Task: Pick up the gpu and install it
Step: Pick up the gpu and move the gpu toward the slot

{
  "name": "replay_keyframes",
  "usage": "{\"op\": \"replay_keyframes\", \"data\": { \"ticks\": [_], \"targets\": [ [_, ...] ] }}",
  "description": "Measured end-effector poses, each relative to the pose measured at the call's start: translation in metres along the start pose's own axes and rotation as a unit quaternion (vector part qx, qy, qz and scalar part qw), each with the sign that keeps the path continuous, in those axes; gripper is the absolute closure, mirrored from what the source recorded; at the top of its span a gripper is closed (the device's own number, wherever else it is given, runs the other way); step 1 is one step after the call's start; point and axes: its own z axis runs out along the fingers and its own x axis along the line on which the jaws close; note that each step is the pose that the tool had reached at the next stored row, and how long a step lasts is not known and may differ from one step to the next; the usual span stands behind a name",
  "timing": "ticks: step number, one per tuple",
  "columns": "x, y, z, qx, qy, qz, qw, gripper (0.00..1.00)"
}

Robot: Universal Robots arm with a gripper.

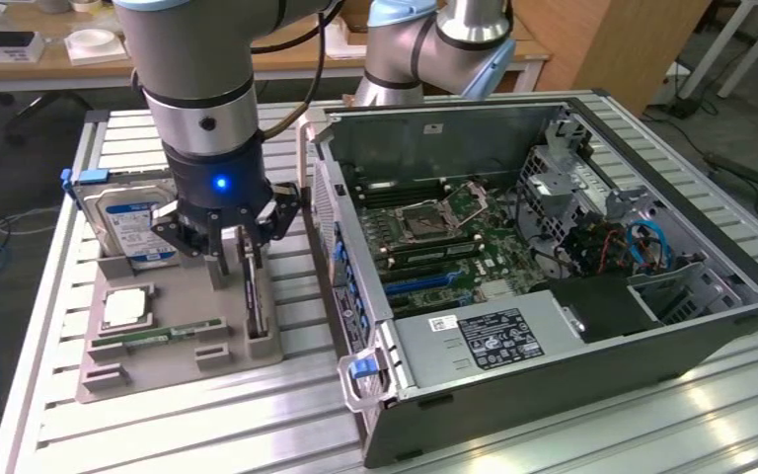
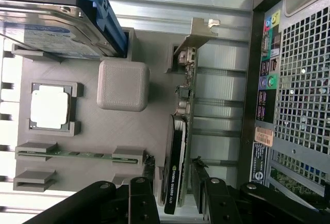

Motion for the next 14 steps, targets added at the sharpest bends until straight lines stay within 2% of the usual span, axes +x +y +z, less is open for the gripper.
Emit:
{"op": "replay_keyframes", "data": {
  "ticks": [8, 14],
  "targets": [
    [0.0000, 0.0000, 0.0006, -0.0001, -0.0001, 0.000, 1.0000, 0.58],
    [0.0001, -0.0003, 0.0061, 0.0000, 0.0000, 0.000, 1.0000, 0.58]
  ]
}}
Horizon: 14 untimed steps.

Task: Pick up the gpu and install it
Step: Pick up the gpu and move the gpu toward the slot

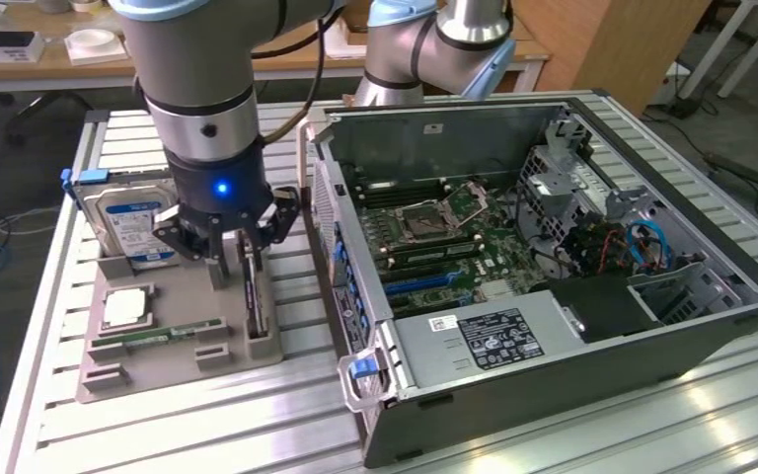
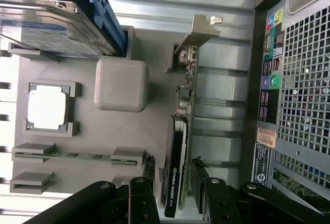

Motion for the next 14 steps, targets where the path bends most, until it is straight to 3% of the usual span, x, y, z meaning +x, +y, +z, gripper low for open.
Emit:
{"op": "replay_keyframes", "data": {
  "ticks": [7, 14],
  "targets": [
    [0.0002, -0.0004, 0.0081, 0.0000, 0.0000, 0.000, 1.0000, 0.58],
    [-0.0002, -0.0004, 0.0093, -0.0001, -0.0001, 0.000, 1.0000, 0.58]
  ]
}}
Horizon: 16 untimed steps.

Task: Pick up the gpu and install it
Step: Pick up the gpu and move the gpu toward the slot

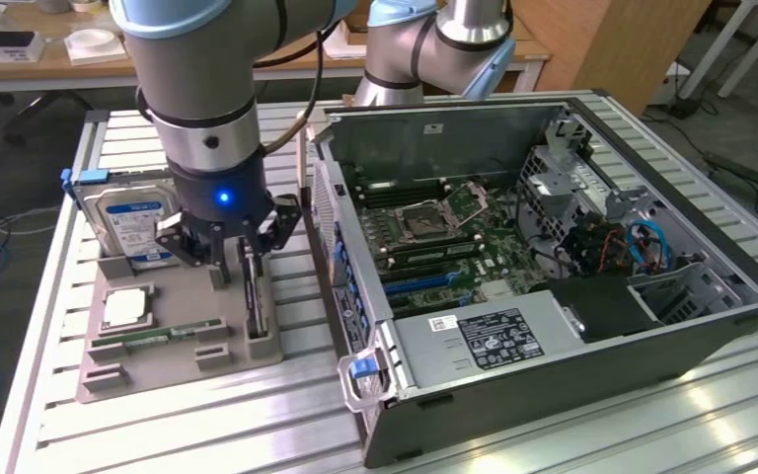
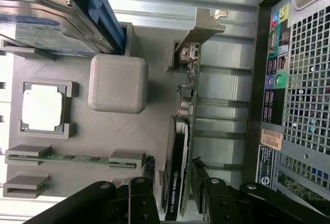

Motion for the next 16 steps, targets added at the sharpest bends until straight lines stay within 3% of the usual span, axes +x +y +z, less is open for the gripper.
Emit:
{"op": "replay_keyframes", "data": {
  "ticks": [16],
  "targets": [
    [-0.0040, -0.0008, 0.0088, 0.0001, 0.0001, 0.000, 1.0000, 0.58]
  ]
}}
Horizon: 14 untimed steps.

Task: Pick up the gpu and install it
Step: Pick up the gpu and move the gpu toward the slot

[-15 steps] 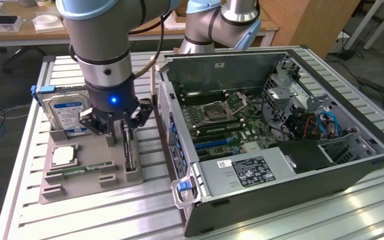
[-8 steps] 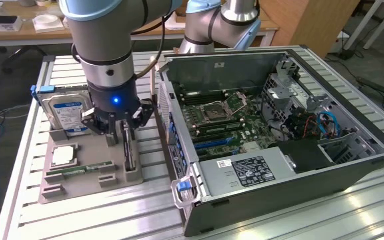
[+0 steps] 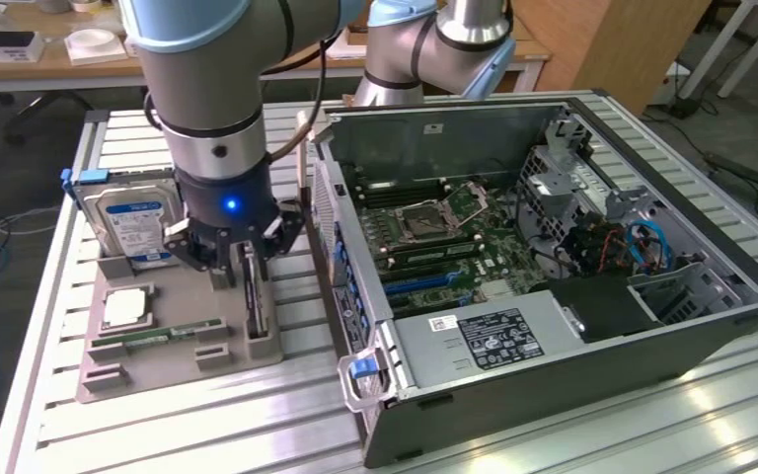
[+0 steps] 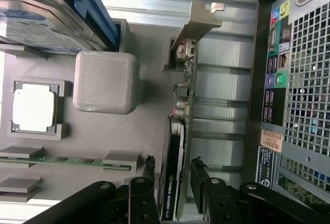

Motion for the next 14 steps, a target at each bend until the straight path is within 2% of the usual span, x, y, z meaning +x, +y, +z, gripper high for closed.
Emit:
{"op": "replay_keyframes", "data": {
  "ticks": [14],
  "targets": [
    [0.0001, -0.0006, 0.0095, 0.0000, 0.0001, 0.000, 1.0000, 0.58]
  ]
}}
